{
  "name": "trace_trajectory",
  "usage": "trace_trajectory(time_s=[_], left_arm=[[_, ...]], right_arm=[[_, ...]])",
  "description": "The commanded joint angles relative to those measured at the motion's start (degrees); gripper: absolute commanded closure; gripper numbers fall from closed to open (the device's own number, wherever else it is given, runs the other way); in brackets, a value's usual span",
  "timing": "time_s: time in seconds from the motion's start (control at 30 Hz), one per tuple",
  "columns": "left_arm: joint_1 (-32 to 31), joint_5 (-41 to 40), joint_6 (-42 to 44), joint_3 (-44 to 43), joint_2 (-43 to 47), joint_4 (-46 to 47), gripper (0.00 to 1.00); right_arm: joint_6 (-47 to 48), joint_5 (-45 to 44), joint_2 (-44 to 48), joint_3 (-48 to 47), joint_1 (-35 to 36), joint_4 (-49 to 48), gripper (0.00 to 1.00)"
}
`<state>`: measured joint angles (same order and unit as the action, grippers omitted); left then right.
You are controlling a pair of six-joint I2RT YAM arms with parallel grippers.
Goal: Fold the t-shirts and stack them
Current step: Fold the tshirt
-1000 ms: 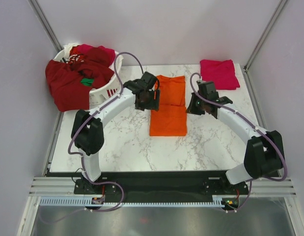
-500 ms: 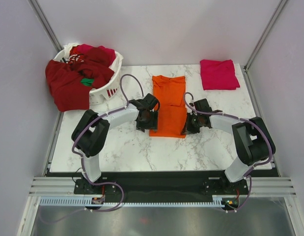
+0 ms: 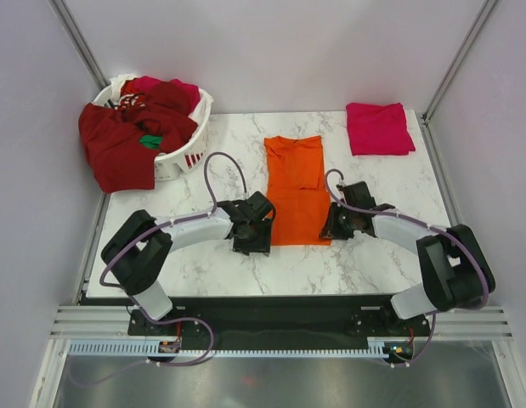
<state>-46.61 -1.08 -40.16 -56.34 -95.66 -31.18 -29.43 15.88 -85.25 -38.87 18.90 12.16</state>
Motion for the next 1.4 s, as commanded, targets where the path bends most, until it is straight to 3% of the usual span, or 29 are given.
trace_trajectory(time_s=[0.0,0.03,0.07,0.17,0.23,0.4,0.57,0.7,0.9,1.13,1.3,1.37], left_arm=[[-0.3,0.6,-3.6,0.8,4.8,-1.2,0.33],[-0.5,0.6,-3.7,0.0,5.9,-2.0,0.33],[-0.8,0.5,-3.7,-0.6,8.4,-2.5,0.33],[-1.0,-0.4,-3.4,-3.0,13.4,-4.0,0.32],[-1.0,-0.8,-2.5,-4.1,15.2,-3.9,0.29],[-1.4,-0.3,-3.2,-3.3,15.3,-1.3,0.29],[-2.9,3.8,-7.4,3.5,14.1,10.2,0.28],[-4.6,2.3,-9.2,4.2,10.7,16.4,0.12],[-6.9,-0.2,-9.9,1.5,3.4,17.3,0.16],[-7.3,-2.0,-10.6,3.2,2.6,17.7,0.19],[-7.3,-2.7,-10.4,4.7,4.2,17.6,0.19],[-7.3,-2.8,-10.4,5.1,4.8,17.6,0.20]], right_arm=[[0.0,-9.9,5.6,-0.6,-0.1,13.4,0.64],[-0.1,-11.4,9.1,-1.6,-0.1,17.3,0.59],[0.1,-12.8,11.0,-4.1,-0.2,19.3,0.43],[0.5,-17.1,18.4,-8.7,-0.2,25.3,0.13],[0.6,-17.5,22.6,-10.0,-0.1,27.6,0.07],[-1.2,-18.4,26.8,-6.7,-0.1,27.7,0.11],[-5.3,-16.0,25.7,1.2,-0.2,21.2,0.18],[-10.0,-13.4,24.4,4.3,-0.2,15.4,0.23],[-11.1,-12.0,18.6,8.0,-0.1,9.8,0.28],[-12.1,-10.3,15.6,13.3,-0.1,3.5,0.49],[-12.1,-9.8,15.6,14.8,-0.1,1.8,0.55],[-12.3,-9.7,15.2,15.4,-0.2,0.9,0.64]])
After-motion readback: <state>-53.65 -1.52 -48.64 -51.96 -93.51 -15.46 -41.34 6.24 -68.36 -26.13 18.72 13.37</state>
